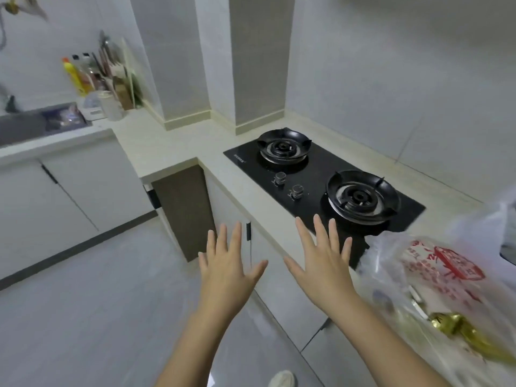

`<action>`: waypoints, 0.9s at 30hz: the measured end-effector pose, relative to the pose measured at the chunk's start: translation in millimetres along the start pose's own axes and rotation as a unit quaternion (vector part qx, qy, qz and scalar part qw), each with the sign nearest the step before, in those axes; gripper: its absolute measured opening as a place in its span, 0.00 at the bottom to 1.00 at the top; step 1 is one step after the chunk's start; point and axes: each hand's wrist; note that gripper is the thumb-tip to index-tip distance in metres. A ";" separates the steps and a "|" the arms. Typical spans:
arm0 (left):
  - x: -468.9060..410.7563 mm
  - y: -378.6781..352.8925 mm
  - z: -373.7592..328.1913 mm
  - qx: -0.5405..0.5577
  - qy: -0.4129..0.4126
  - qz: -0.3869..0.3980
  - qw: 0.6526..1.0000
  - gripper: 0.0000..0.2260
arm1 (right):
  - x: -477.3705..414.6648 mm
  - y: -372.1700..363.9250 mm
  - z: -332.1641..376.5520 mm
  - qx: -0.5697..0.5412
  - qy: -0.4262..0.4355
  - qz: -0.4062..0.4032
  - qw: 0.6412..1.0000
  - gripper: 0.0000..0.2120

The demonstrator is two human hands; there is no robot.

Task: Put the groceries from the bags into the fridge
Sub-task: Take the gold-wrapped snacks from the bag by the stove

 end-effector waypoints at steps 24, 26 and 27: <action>-87.8 -158.2 -206.7 0.179 -0.431 0.146 0.872 0.22 | 32.1 75.0 -225.0 -0.040 -0.317 -0.144 0.937 0.09; -81.3 -161.2 -216.2 0.199 -0.464 0.134 0.853 0.17 | 43.8 81.6 -238.3 -0.057 -0.342 -0.095 0.933 0.03; -77.2 -162.1 -221.2 0.202 -0.475 0.134 0.846 0.15 | 49.9 83.9 -244.7 -0.065 -0.359 -0.049 0.930 0.03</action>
Point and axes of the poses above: each hand's wrist, its own x-axis away from the middle knuckle, its own y-axis out of the back of the hand, z = x × y, and after that the axes turned 6 degrees about -z, right-handed
